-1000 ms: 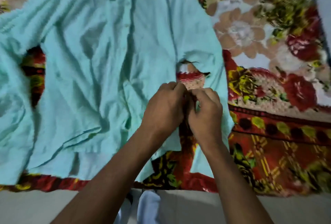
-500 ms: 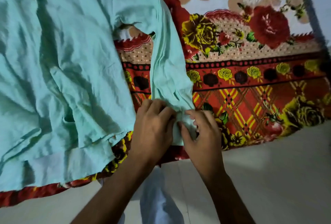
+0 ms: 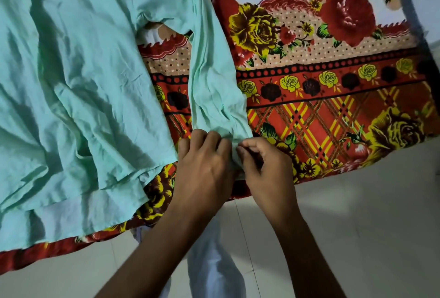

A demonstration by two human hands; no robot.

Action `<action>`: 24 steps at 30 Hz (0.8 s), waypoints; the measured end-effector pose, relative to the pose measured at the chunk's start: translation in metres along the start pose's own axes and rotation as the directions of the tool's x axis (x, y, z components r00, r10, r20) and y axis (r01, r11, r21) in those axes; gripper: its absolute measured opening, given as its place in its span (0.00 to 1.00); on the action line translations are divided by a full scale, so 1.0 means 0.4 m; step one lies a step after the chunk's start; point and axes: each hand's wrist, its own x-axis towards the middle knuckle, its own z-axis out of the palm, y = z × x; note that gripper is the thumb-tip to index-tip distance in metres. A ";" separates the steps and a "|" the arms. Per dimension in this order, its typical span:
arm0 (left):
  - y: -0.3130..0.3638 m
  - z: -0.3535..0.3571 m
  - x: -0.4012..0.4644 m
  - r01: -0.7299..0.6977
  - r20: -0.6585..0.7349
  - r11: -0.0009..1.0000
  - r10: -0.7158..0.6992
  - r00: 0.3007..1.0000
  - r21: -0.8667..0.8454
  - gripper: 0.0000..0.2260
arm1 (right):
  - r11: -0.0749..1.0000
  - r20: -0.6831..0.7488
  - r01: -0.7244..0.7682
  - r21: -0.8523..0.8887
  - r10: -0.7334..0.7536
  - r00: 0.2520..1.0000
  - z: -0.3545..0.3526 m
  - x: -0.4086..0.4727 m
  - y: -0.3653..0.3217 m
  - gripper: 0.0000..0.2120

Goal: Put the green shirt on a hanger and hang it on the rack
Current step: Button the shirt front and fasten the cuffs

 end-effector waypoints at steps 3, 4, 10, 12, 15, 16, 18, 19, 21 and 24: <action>0.006 0.002 0.004 -0.017 0.019 1.000 0.016 1.000 0.024 0.12 | 0.996 0.029 0.062 -0.065 -0.060 0.998 -0.010 -0.017 0.009 0.08; 0.009 0.004 0.004 -0.032 0.019 0.999 0.031 0.999 0.039 0.10 | 0.994 0.055 0.072 -0.077 -0.068 0.996 -0.015 -0.021 0.013 0.09; 0.016 0.019 -0.014 -0.135 -0.013 0.987 0.137 0.991 0.088 0.05 | 0.995 0.211 0.078 -0.066 -0.063 0.975 -0.042 -0.032 0.024 0.27; 0.010 0.021 -0.016 -0.146 0.018 0.986 0.145 0.989 0.085 0.08 | 0.993 0.182 0.091 -0.075 -0.076 0.980 -0.035 -0.035 0.025 0.29; 0.003 0.013 -0.010 -0.163 0.075 0.984 0.157 0.985 0.075 0.10 | 0.994 0.115 0.088 -0.066 -0.080 0.990 -0.023 -0.039 0.030 0.27; 0.001 0.007 -0.004 -0.156 0.086 0.986 0.150 0.985 0.060 0.10 | 0.995 0.097 0.083 -0.059 -0.077 0.992 -0.021 -0.040 0.034 0.26; -0.011 -0.006 0.007 -0.094 0.076 0.995 0.097 0.992 -0.041 0.12 | 0.996 0.051 0.081 -0.045 -0.078 0.996 -0.018 -0.045 0.041 0.24; -0.020 -0.011 0.009 -0.050 0.060 0.990 0.058 0.996 -0.134 0.11 | 0.996 0.029 0.086 -0.038 -0.085 0.996 -0.017 -0.048 0.043 0.22; -0.038 -0.015 0.008 0.029 0.039 0.940 -0.017 0.999 -0.340 0.07 | 0.994 0.027 0.102 -0.036 -0.101 0.995 -0.016 -0.056 0.042 0.23; -0.052 -0.009 -0.002 0.111 0.002 0.860 -0.127 0.992 -0.499 0.04 | 0.986 0.052 0.130 -0.105 -0.125 0.991 -0.005 -0.063 0.041 0.24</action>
